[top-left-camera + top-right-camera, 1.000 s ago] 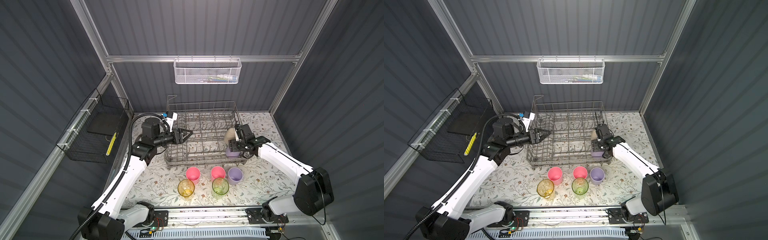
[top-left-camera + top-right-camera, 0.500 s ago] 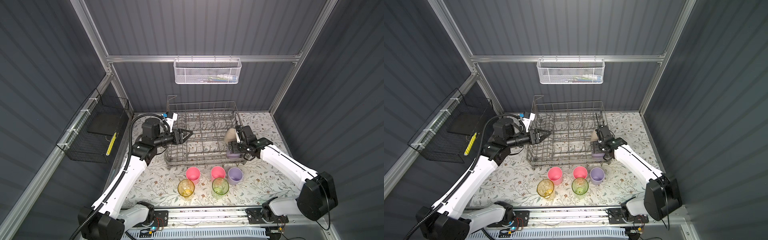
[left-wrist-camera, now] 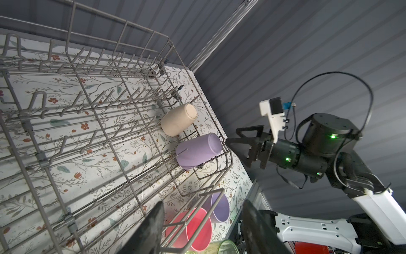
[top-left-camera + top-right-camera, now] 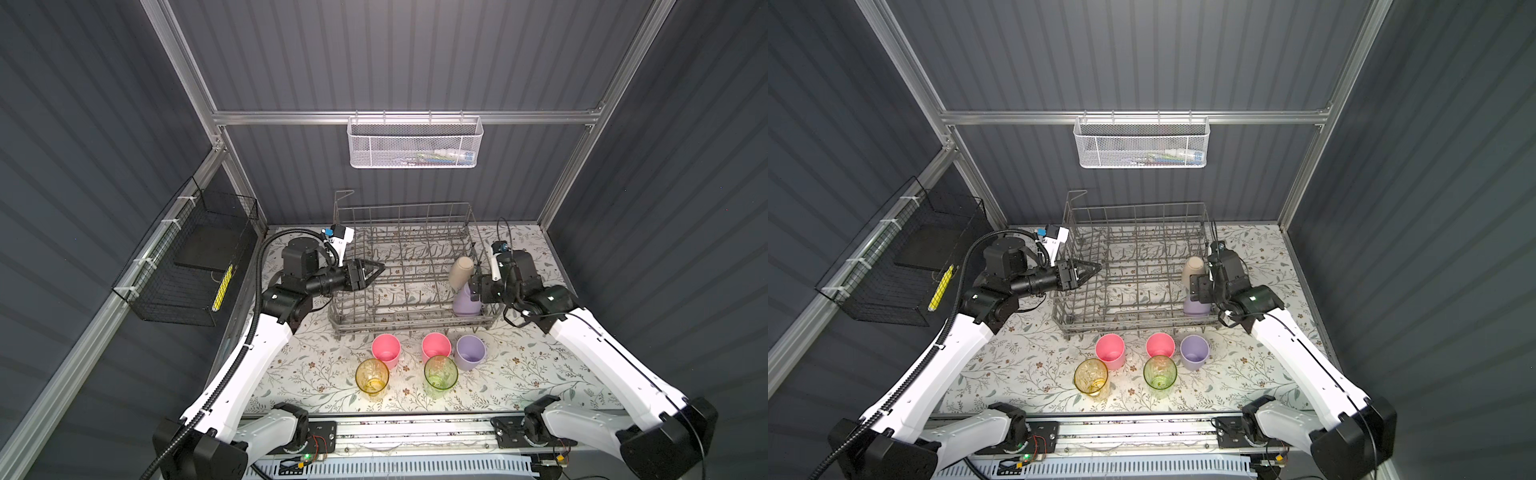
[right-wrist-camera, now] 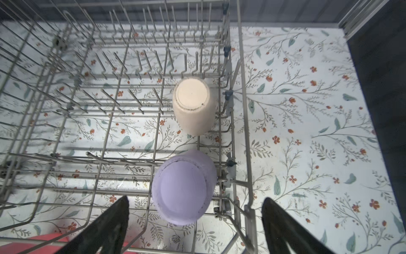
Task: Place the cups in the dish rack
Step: 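Open the right gripper and raise it while the left gripper moves toward the table cups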
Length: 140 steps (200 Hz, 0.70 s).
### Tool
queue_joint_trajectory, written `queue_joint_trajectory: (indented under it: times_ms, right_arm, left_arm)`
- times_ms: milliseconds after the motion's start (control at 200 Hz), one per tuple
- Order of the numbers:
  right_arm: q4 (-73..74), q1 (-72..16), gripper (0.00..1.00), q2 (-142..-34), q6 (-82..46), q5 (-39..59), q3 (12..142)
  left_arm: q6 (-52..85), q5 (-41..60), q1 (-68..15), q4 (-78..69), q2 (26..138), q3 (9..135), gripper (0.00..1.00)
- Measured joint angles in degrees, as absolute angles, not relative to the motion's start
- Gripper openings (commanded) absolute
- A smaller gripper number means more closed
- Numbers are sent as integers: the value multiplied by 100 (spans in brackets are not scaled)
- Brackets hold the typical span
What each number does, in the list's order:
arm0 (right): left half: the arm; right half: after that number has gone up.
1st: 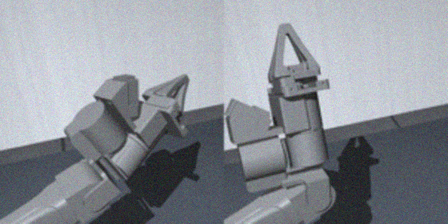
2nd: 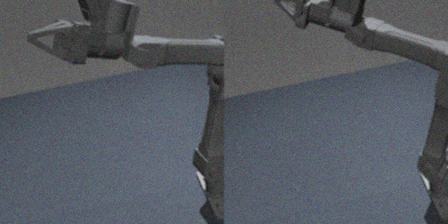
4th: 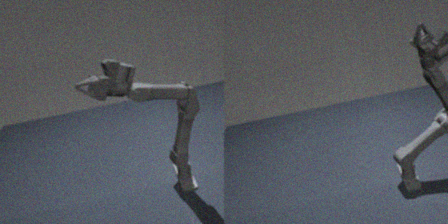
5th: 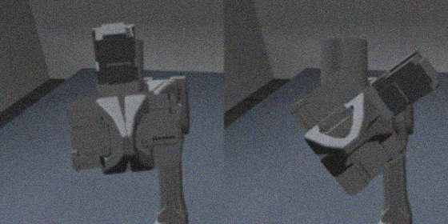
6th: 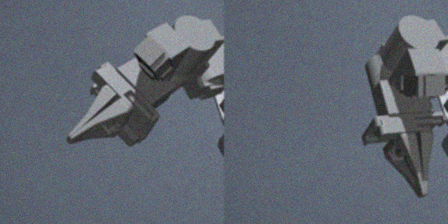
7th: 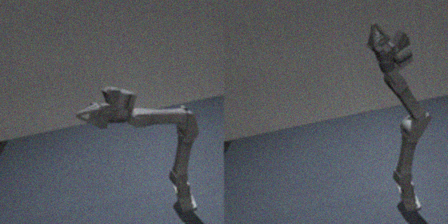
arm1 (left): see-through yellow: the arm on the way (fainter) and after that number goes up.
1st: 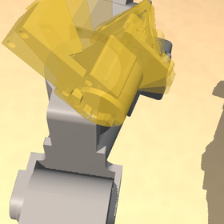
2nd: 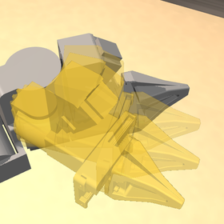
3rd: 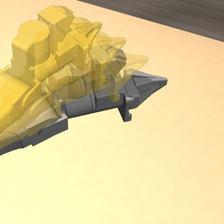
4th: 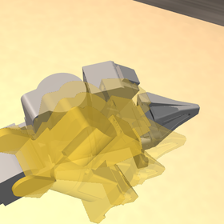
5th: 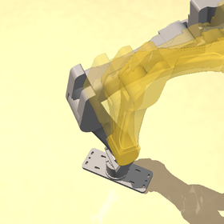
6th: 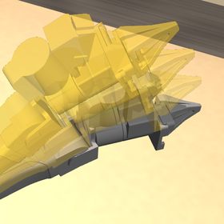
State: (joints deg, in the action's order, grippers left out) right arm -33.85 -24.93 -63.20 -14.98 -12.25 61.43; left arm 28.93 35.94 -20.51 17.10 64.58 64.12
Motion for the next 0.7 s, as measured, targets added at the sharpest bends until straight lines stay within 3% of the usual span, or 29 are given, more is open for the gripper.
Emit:
queue_joint_trajectory:
  times_ms: [255,700]
  right_arm:
    - [-3277,-2493,95,-5542,-1481,-1153,6285]
    - [-3092,-2493,96,-5894,-1481,-768,6285]
  left_arm:
    - [2668,3312,-2051,2974,6176,6652,57]
    - [2591,3262,-2051,5553,4759,6440,56]
